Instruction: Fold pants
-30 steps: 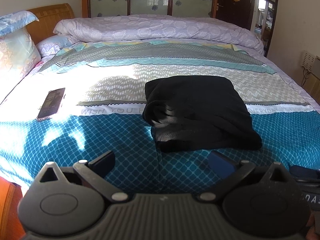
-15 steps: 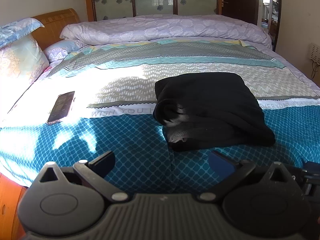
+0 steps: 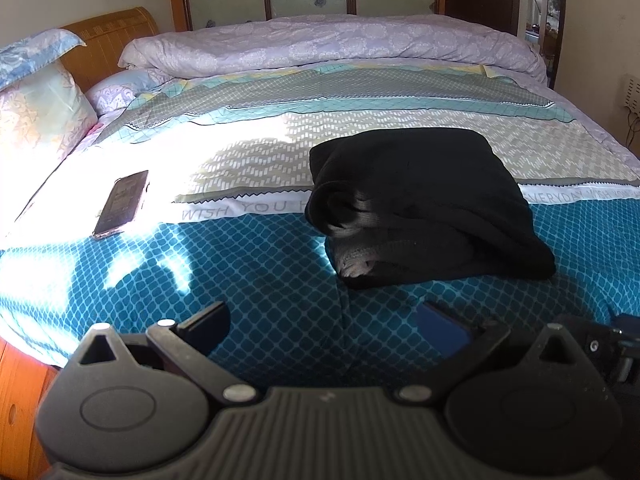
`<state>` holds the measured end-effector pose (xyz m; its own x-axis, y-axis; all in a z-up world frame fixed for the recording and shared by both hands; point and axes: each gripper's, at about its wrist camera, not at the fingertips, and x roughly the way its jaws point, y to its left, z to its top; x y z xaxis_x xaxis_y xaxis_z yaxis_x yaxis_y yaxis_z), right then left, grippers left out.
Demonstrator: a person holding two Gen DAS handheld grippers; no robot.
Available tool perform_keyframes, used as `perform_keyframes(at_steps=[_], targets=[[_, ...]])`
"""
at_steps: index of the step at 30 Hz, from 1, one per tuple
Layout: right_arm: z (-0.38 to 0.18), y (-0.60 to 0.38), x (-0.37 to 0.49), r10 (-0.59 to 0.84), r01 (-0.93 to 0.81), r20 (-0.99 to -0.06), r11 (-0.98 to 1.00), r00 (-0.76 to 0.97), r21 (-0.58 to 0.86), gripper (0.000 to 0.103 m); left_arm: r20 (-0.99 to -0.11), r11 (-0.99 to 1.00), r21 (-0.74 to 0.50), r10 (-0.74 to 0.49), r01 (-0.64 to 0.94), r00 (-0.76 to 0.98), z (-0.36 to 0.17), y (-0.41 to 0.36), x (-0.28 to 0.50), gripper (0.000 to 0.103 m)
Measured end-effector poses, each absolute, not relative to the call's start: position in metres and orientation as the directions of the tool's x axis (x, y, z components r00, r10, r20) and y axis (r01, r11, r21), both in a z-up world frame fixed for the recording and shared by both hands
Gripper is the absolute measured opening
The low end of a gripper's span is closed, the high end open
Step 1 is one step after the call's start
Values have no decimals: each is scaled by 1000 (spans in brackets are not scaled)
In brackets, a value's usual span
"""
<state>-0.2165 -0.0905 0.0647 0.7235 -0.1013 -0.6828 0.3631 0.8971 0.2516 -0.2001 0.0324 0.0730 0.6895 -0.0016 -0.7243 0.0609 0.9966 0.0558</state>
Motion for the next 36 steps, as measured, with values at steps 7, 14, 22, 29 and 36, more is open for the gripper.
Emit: perform_keyframes(at_steps=[7, 14, 22, 29, 36], targets=[[65, -91, -216, -102, 364, -683, 897, 723, 252, 103, -734, 996, 68, 16, 51, 678, 71, 32, -199, 103], [63, -91, -217, -100, 365, -686, 896, 721, 253, 103, -750, 997, 69, 21, 46, 662, 68, 33, -197, 103], [63, -92, -217, -99, 365, -686, 896, 721, 253, 103, -767, 996, 83, 40, 38, 640, 63, 33, -194, 103], [62, -91, -217, -99, 362, -686, 897, 721, 252, 103, -769, 994, 110, 69, 25, 636, 60, 33, -192, 103], [62, -90, -217, -97, 361, -687, 898, 720, 251, 103, -770, 992, 127, 86, 20, 632, 57, 35, -191, 103]])
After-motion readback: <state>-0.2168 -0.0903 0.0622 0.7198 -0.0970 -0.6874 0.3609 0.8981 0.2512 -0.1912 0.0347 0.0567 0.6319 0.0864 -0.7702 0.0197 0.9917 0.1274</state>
